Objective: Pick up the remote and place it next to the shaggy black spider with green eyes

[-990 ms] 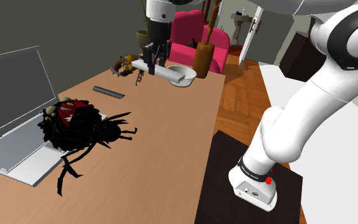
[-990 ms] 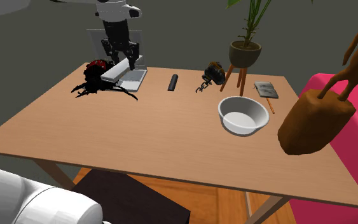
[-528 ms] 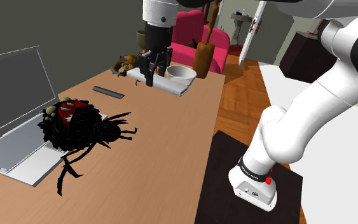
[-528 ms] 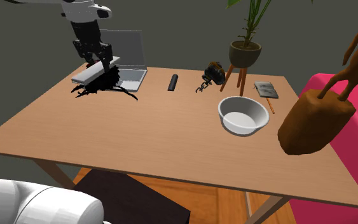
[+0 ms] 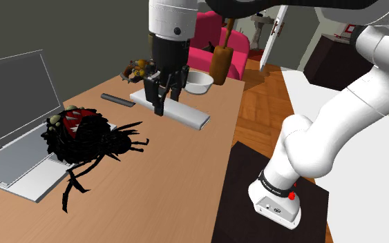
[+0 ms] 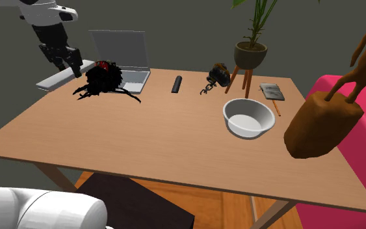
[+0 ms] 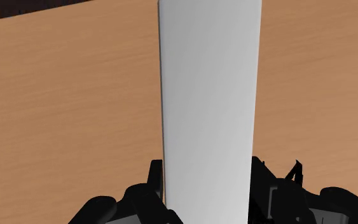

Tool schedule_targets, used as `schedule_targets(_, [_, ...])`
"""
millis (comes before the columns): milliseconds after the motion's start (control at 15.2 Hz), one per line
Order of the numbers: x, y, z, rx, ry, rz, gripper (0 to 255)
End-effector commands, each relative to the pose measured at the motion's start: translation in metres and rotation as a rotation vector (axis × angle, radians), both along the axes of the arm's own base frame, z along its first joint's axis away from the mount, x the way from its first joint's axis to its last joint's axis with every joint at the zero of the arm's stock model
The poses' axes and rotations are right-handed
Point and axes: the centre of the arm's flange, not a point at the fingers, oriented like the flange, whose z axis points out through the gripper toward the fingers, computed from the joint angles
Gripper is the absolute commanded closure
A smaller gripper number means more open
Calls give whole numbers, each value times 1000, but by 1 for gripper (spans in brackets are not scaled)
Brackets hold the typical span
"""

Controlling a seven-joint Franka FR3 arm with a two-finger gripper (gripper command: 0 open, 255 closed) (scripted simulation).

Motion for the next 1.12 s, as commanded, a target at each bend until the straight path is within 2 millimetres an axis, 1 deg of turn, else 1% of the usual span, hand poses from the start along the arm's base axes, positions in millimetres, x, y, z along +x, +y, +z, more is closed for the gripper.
schedule_targets(0, [-16,18,-1,0,0,-1,255])
schedule_targets(858, [-130,146,0,0,0,-1,255])
schedule_targets(924, [-143,161,0,0,0,-1,255])
schedule_targets(1056, [-143,161,-11,0,0,-1,255])
